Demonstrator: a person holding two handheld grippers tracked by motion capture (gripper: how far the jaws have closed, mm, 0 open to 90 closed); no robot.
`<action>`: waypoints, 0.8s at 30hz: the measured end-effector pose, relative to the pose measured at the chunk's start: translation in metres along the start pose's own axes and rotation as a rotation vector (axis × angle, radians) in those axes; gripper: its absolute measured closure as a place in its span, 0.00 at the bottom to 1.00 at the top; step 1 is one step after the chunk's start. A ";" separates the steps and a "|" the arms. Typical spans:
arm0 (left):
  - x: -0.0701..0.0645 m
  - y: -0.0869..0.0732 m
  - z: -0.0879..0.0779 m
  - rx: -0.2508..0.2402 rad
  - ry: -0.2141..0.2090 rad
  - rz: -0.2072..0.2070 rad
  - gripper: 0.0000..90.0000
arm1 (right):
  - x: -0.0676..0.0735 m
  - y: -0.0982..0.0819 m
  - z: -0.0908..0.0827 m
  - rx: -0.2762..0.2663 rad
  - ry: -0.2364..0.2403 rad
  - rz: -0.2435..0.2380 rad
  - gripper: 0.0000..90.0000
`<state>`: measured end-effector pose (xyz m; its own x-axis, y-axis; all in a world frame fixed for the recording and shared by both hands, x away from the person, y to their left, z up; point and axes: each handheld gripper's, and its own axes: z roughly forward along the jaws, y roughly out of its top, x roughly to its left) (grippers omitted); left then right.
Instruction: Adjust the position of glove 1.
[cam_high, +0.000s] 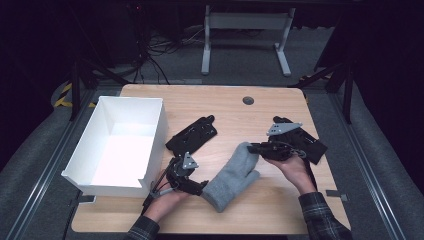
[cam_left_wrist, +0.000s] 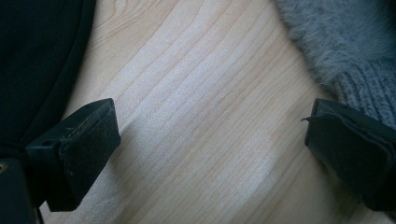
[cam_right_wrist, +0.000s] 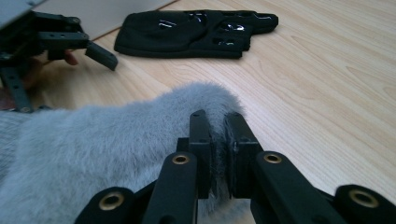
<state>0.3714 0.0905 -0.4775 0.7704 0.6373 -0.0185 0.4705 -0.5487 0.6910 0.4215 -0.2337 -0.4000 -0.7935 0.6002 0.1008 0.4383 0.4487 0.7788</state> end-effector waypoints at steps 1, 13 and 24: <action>0.000 0.000 0.000 0.000 -0.001 0.000 0.04 | -0.001 0.001 0.004 0.008 -0.010 0.001 0.93; 0.000 0.005 -0.004 0.025 0.022 -0.057 0.14 | -0.013 -0.006 0.018 0.002 -0.075 0.064 0.51; 0.003 0.037 -0.022 -0.067 -0.010 -0.121 0.14 | -0.022 -0.043 -0.015 0.029 -0.219 0.104 0.26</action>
<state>0.3817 0.0834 -0.4359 0.7145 0.6906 -0.1118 0.5306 -0.4308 0.7300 0.4140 -0.2762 -0.4260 -0.6345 0.7718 0.0409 0.5274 0.3937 0.7529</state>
